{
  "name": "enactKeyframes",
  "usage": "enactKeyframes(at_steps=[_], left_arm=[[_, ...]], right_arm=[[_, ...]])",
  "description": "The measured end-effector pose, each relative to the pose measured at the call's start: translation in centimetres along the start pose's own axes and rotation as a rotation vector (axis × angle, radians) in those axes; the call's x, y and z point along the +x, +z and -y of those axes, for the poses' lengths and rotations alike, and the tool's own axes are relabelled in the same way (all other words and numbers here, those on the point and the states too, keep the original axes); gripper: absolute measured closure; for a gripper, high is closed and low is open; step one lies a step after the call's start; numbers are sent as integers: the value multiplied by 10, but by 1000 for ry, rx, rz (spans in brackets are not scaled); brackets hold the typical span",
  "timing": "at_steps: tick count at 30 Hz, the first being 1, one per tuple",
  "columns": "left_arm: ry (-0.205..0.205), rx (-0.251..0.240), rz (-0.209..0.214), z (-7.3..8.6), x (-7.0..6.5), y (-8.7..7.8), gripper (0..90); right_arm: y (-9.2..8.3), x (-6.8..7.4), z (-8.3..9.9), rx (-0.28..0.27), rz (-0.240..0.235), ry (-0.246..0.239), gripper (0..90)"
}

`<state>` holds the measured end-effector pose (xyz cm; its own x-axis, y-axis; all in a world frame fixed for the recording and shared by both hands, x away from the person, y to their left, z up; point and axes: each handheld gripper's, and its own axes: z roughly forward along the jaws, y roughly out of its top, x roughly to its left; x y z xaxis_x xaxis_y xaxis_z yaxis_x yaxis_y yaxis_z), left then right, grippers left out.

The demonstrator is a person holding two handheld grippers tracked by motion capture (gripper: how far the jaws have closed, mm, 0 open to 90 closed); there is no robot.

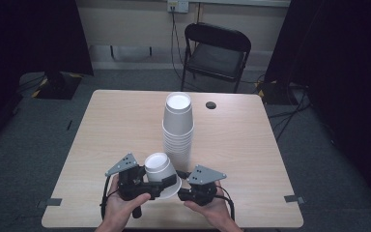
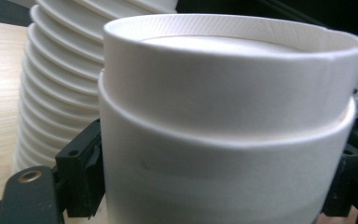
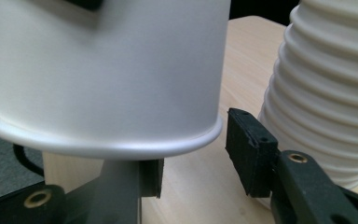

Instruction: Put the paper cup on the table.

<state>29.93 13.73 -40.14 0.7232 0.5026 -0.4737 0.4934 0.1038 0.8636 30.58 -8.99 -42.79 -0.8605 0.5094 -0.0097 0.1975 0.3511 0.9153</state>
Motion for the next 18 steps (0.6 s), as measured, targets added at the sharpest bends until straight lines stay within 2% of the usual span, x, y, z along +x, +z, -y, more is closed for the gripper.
enactKeyframes(at_steps=[6, 12, 18], left_arm=[[-28, 2, 19, 0, 1, -1, 160], [-82, 0, 31, 3, 3, 2, 160], [-112, 9, 51, 4, 5, 3, 160]], right_arm=[[-4, 0, -3, -47, 14, -19, 631], [-7, 1, -3, -69, 22, -34, 643], [-9, 1, -3, -95, 37, -65, 680]])
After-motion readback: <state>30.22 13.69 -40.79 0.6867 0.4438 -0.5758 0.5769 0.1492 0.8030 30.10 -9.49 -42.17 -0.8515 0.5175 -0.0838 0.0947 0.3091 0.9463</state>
